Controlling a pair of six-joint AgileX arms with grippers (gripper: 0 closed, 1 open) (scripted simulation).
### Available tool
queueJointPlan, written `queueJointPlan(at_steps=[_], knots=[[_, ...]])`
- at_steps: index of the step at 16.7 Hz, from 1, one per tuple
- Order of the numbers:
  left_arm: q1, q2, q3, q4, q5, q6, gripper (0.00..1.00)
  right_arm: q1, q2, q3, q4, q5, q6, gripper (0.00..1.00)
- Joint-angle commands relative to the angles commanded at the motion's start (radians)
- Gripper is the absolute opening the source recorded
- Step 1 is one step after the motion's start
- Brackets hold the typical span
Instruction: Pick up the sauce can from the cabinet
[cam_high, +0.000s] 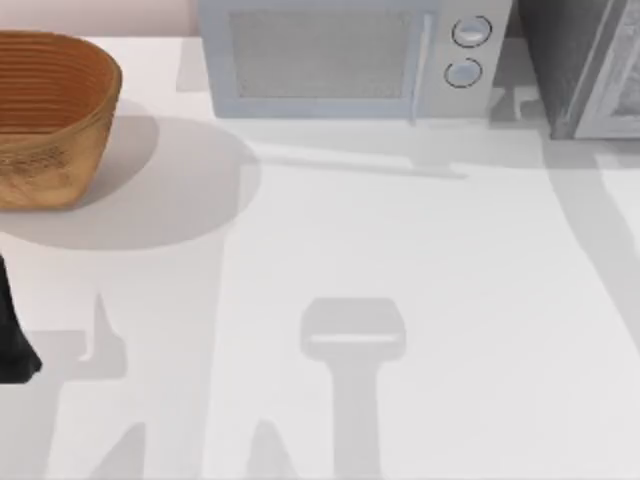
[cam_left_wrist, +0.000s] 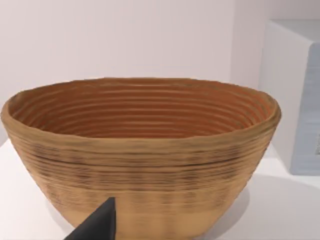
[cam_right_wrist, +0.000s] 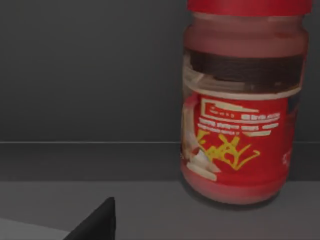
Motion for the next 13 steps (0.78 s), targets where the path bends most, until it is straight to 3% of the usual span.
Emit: queueJointPlan(at_steps=[7,13], knots=[[0.000,0.000,0.000,0.000,0.000,0.000,1.00,-0.084,0.241,0.202,0.035,-0.080,0.004,1.00],[0.000,0.000,0.000,0.000,0.000,0.000,1.00,-0.085,0.264,0.223,0.034,-0.083,0.004,1.00]])
